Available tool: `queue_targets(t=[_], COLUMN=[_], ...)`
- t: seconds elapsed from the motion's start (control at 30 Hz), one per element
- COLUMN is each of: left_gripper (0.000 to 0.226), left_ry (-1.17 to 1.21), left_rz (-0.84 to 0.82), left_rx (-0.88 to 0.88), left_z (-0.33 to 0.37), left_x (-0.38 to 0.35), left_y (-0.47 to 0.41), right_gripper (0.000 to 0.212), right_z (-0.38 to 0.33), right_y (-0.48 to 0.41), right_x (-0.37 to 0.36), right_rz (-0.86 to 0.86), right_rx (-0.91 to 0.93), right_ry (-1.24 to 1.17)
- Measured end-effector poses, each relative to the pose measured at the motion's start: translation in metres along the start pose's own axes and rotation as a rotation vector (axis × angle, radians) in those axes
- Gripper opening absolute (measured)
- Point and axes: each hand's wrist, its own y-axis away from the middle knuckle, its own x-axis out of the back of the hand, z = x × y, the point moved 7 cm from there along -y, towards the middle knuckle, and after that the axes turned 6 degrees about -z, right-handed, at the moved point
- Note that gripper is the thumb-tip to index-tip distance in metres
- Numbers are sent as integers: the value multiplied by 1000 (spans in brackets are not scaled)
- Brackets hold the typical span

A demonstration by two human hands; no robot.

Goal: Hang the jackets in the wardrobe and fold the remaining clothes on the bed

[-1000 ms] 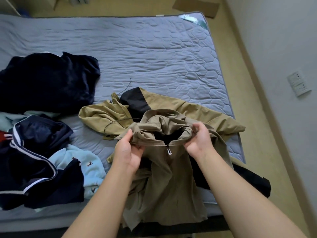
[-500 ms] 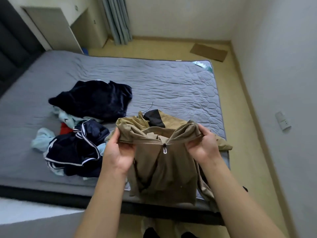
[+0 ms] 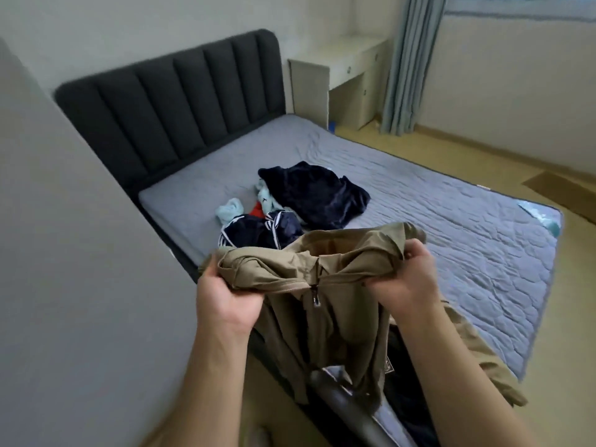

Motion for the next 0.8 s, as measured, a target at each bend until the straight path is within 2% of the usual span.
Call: queue_targets(t=[0.07,0.13,0.2,0.3,0.37,0.5,0.63,0.8], left_gripper=[47,35,24,41,32,34,32,33], left_ry=[25,38,48,108,164,294,342,322], left_rz=[23,83,166,275,301,335,402,576], left_rx=[-117,-212,-307,-480,-578,-834,-1016,-1203], left_z=[29,56,82,124,146,177,189,185], left_x=[8,17,34,71,96,149,199,262], left_y=[27,58,93,159,213,333,454,616], right_gripper=[23,32,24,17,18,27,20,18], right_z=[26,60,97,159,202,291,372,452], right_y=[6,15,26,51,74,147,245,376], right_x=[-24,-52,-76,-107,-122,-141,-143,-125], right_rz=[-65,-140,-205,-281,-318,-396,-517,-647], right_rx=[-80,-208,-313,-439,-534,-761,-926,-978], right_ry=[80,214,360,469,482,535,528,700])
